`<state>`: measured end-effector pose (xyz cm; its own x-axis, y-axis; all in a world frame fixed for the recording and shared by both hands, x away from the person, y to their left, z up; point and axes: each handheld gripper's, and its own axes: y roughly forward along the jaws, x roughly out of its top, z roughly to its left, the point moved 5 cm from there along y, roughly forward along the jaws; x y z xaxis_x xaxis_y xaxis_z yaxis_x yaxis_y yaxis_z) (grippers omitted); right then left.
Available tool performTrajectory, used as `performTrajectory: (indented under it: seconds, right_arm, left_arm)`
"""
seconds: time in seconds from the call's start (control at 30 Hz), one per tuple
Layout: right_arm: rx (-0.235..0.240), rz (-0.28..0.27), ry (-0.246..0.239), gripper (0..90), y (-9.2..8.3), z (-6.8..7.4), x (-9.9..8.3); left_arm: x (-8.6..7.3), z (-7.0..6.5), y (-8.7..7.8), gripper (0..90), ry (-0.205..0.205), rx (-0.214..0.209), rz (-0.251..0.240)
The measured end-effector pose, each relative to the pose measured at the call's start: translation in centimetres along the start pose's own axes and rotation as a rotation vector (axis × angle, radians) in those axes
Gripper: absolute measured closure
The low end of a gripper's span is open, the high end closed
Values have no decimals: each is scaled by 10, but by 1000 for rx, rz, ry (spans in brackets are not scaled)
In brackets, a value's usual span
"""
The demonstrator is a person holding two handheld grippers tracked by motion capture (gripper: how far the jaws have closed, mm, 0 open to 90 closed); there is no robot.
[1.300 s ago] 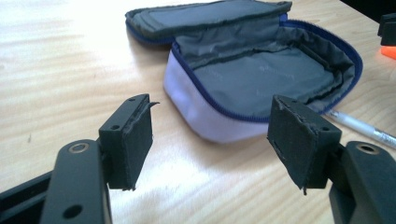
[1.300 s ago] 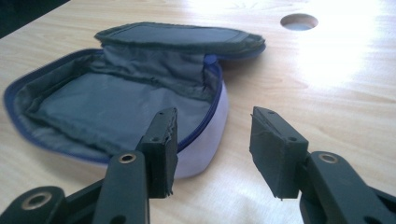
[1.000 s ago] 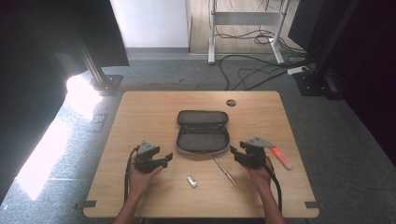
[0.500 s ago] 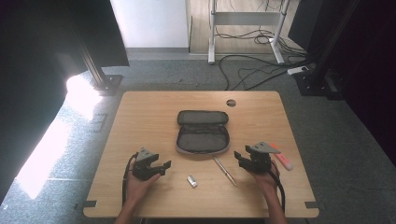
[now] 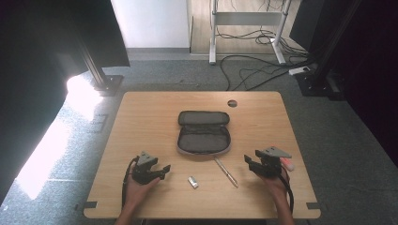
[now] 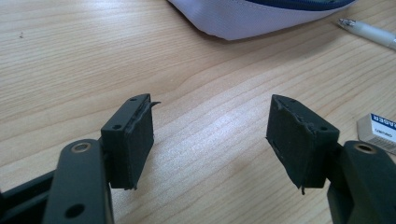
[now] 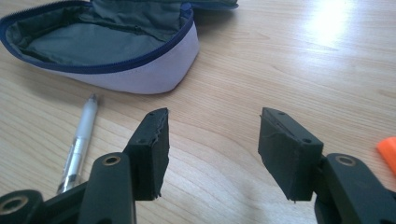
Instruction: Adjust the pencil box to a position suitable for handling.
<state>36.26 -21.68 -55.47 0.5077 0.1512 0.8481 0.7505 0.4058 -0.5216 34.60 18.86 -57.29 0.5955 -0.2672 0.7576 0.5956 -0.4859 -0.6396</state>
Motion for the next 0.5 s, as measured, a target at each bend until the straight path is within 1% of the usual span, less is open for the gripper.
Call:
performTrajectory:
  seconds: [0.03, 0.1, 0.13, 0.17, 0.2, 0.27, 0.37, 0.43, 0.5]
  right_arm:
    - [-6, 0, -4, 424, -3, -3, 0]
    - [-15, -4, 4, 422, -5, -7, 1]
    - [-21, -5, 6, 422, -7, -9, 1]
    - [-21, -5, 6, 422, -7, -9, 1]
    - [-42, -3, -1, 420, -10, -15, 0]
    - [-55, 3, -5, 419, -13, -20, -1]
    - [-65, 7, 2, 417, -17, -27, -2]
    - [-79, 10, 6, 414, -18, -32, -3]
    - [-90, 12, 8, 412, -20, -36, -4]
  left_arm:
    - [0, 0, -1, 324, 0, -1, 0]
    - [0, 0, -1, 324, -5, -13, -2]
    - [0, 0, -1, 324, -4, -12, -2]
    - [0, 0, -1, 324, -4, -12, -2]
    - [-1, 0, 0, 323, -1, -12, 1]
    - [-2, -1, 1, 323, 1, -14, 9]
    - [-3, -2, 2, 323, 7, -18, 17]
    - [-3, -3, 4, 322, 17, -19, 25]
    - [-3, -3, 4, 322, 19, -16, 26]
